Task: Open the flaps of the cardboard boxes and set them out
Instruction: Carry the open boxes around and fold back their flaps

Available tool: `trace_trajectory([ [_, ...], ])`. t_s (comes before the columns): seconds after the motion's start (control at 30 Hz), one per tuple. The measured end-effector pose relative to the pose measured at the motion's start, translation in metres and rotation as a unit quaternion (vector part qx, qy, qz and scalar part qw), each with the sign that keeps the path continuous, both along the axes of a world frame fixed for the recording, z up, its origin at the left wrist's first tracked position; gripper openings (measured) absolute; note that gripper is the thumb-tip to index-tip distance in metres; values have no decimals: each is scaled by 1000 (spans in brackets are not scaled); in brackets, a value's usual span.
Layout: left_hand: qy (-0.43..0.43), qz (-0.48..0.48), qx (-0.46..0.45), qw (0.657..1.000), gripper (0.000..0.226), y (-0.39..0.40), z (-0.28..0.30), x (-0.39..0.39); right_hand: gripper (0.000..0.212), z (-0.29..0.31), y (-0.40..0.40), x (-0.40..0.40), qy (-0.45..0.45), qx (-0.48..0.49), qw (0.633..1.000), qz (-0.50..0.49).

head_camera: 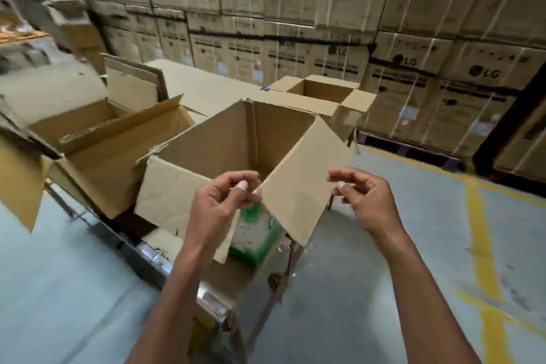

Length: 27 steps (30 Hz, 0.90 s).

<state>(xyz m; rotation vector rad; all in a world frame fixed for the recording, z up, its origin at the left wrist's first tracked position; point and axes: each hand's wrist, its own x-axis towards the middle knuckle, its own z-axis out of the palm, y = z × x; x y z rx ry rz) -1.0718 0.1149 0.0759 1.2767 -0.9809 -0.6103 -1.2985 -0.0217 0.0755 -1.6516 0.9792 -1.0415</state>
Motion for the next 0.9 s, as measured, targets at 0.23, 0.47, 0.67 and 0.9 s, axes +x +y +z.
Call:
trace_trajectory([
  [0.23,29,187,-17,982,25,-15,-15,22,29,3,-81,38,14,-26,991,129],
  [0.47,59,389,30,919,25,-17,-50,29,25,3,-156,59,-11,-14,971,238],
  [0.67,192,425,135,874,33,-12,-72,40,26,4,-226,71,-15,1,942,334],
  [0.9,177,502,107,840,35,-12,-25,18,26,8,-319,63,19,-2,909,417],
])
